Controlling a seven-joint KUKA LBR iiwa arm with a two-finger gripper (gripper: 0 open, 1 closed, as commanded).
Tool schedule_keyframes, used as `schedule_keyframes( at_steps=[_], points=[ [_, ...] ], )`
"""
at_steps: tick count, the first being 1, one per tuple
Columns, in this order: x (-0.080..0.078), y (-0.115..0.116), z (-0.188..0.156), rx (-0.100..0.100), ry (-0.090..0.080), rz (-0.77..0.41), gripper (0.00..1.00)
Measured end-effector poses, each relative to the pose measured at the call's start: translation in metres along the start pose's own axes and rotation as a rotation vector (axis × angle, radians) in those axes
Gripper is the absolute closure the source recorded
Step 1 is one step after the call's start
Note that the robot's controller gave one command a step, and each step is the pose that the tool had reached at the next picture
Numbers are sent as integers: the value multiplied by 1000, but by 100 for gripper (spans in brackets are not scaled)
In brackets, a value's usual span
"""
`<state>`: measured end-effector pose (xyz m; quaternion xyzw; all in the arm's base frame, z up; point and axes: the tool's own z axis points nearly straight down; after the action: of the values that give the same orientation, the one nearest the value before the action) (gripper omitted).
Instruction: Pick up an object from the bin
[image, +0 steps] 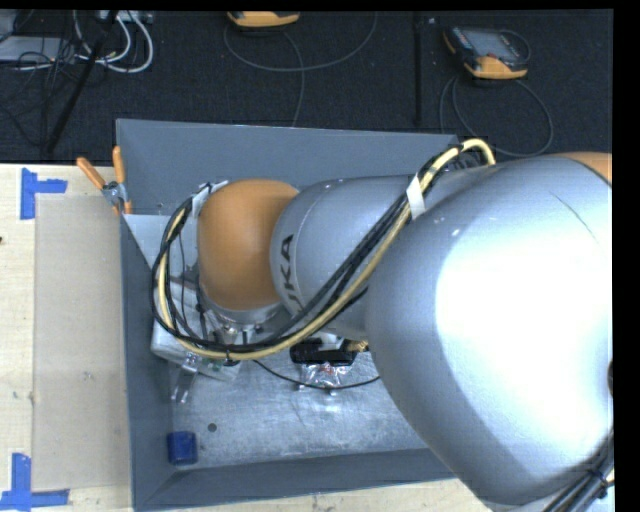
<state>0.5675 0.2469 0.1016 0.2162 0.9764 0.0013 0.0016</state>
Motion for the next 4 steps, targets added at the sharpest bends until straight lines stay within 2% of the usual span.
schedule_keyframes(
  at_steps=[1,2,3,4],
  points=[
    [15,-8,-5,8,5,447,0],
    [19,-15,21,-19,-18,623,0],
    [-17,-3,23,32,13,185,0],
    [-18,-1,22,22,5,178,100]
  ],
)
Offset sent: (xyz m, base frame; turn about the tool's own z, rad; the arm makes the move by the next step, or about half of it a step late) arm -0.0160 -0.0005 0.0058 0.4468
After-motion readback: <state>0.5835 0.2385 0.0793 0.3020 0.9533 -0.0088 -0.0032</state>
